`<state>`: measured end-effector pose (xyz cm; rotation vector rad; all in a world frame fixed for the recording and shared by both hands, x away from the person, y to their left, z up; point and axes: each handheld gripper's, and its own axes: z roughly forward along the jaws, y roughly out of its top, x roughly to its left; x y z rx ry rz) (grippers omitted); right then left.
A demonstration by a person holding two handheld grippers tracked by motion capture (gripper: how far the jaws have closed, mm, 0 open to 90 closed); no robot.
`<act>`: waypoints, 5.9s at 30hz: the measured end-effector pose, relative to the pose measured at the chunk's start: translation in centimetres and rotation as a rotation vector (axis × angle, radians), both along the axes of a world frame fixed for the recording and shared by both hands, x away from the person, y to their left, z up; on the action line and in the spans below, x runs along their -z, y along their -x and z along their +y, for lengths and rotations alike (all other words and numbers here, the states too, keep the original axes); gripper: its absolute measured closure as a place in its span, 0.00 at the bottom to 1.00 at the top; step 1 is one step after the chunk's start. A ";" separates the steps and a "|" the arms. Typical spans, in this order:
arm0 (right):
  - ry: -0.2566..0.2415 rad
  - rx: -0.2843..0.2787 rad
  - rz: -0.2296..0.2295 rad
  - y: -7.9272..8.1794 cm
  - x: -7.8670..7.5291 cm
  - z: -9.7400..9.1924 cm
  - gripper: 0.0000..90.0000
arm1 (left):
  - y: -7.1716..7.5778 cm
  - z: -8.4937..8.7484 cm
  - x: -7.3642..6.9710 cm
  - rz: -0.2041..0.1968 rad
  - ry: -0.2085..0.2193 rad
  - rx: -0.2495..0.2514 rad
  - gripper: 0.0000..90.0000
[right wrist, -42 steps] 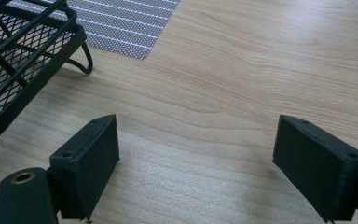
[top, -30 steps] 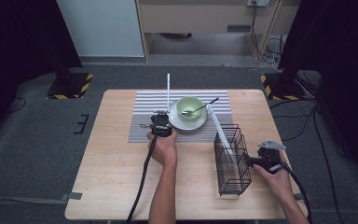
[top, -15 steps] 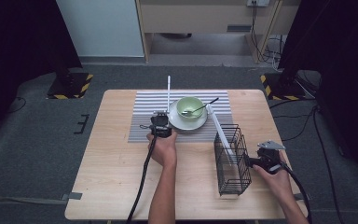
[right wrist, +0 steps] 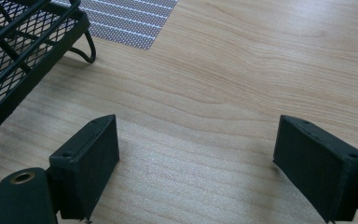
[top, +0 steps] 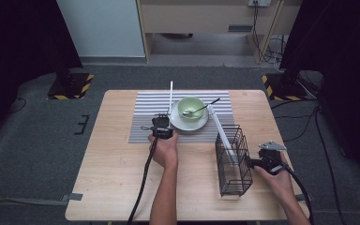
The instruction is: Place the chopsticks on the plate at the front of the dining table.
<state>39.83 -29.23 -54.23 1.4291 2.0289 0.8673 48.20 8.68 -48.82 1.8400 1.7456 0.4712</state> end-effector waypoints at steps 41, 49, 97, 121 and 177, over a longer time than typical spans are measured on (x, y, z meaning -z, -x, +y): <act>-0.021 -0.004 0.019 0.0 0.0 0.0 0.15 | -0.2 -1.5 1.6 0.033 0.009 0.020 0.96; -0.021 -0.006 0.020 0.0 0.0 0.1 0.15 | -0.1 -1.7 1.5 0.027 0.015 0.020 0.95; -0.033 -0.008 0.029 0.0 0.1 0.2 0.15 | 0.2 -2.4 1.2 0.001 0.046 0.047 0.91; -0.037 -0.011 0.034 0.0 0.1 0.2 0.14 | 0.9 -2.4 0.5 -0.045 0.021 0.038 0.56; -0.090 -0.370 -0.098 -3.9 -16.8 10.9 0.69 | 7.3 3.2 -1.3 -0.296 0.175 0.394 0.14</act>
